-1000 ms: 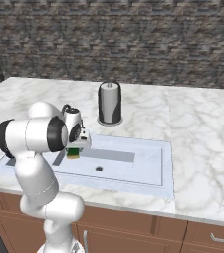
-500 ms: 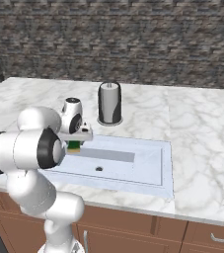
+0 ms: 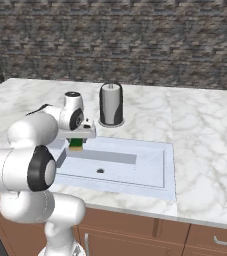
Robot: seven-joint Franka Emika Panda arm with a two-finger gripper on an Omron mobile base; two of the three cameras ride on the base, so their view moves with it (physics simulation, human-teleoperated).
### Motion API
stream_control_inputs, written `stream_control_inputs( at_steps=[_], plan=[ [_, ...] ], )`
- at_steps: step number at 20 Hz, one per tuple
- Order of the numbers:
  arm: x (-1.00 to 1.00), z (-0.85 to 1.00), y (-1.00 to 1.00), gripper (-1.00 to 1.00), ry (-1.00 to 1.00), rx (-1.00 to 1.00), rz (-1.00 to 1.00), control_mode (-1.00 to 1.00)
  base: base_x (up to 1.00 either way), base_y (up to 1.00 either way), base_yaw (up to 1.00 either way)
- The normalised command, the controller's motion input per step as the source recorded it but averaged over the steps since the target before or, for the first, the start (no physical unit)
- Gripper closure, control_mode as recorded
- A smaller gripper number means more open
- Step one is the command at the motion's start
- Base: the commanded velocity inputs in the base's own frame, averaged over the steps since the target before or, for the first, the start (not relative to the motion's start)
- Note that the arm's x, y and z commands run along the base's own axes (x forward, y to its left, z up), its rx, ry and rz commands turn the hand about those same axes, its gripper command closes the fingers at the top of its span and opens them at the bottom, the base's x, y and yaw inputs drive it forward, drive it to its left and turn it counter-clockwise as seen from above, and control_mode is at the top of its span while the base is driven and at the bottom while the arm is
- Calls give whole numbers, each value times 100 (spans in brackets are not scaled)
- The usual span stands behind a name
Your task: Pick up the bar soap and sponge from the sink, and place them back in the cabinet, and close the cabinet doors.
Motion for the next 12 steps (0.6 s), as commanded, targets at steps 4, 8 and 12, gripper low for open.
stream_control_inputs(
  at_steps=[4, 8, 12],
  plan=[
    [-19, 28, -13, 100, 0, -2, -3, -100, 0, 0, 0],
    [-16, 45, -18, 100, 0, 0, -2, -100, 0, 0, 0],
    [-20, 58, -26, 100, 0, 0, -3, -100, 0, 0, 0]
  ],
)
